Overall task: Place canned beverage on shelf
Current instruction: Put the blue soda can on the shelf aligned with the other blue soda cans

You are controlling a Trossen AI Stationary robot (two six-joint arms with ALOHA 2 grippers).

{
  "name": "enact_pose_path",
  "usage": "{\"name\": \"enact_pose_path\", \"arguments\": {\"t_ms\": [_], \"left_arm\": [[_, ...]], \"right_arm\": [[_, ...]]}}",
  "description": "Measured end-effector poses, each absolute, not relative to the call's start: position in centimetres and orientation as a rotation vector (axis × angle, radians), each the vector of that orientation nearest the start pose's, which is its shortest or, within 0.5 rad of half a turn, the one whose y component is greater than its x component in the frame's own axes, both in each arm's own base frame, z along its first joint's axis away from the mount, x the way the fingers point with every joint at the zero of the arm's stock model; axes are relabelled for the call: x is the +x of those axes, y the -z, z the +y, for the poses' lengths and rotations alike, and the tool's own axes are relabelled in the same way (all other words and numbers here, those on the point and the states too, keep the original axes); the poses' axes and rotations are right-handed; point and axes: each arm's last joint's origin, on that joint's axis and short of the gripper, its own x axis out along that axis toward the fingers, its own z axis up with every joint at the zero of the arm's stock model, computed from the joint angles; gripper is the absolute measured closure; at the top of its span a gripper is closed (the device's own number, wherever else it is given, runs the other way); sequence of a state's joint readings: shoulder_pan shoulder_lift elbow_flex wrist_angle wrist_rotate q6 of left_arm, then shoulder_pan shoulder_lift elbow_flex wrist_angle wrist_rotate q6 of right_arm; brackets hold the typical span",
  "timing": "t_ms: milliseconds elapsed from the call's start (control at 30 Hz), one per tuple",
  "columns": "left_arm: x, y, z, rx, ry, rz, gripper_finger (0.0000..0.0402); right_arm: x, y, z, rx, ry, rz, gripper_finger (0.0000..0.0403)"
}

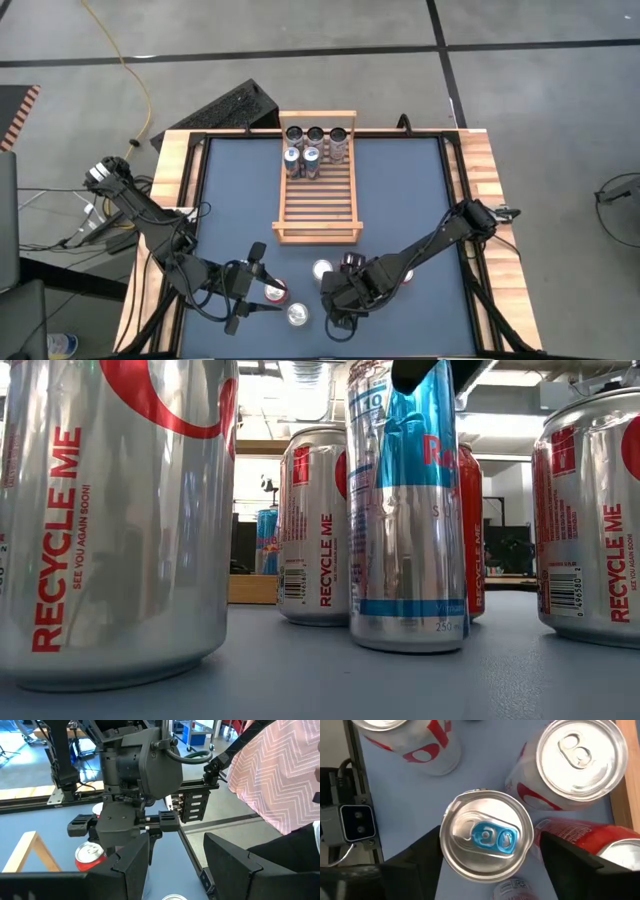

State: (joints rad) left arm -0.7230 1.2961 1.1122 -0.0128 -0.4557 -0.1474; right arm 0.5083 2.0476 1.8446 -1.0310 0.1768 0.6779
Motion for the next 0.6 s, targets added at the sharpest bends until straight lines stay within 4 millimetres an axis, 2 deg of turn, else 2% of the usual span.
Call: {"name": "enact_pose_path", "arguments": {"t_ms": [133, 233, 433, 600], "left_arm": [[23.0, -35.0, -18.5, -0.027, 0.247, 0.193, 0.0223], [23.8, -33.9, -19.1, 0.011, 0.232, 0.222, 0.0223], [26.2, -30.8, -20.1, 0.044, 0.192, 0.292, 0.0223], [28.5, -30.5, -20.4, -0.067, 0.154, 0.190, 0.0223]], "right_arm": [[37.3, -25.7, 20.1, 0.212, 0.148, 1.195, 0.0093], [36.8, -26.5, 20.0, 0.201, 0.146, 1.200, 0.0092], [35.8, -30.4, 20.5, 0.183, 0.128, 1.164, 0.0091], [34.0, -33.5, 21.7, 0.143, 0.154, 1.123, 0.0091]]}}
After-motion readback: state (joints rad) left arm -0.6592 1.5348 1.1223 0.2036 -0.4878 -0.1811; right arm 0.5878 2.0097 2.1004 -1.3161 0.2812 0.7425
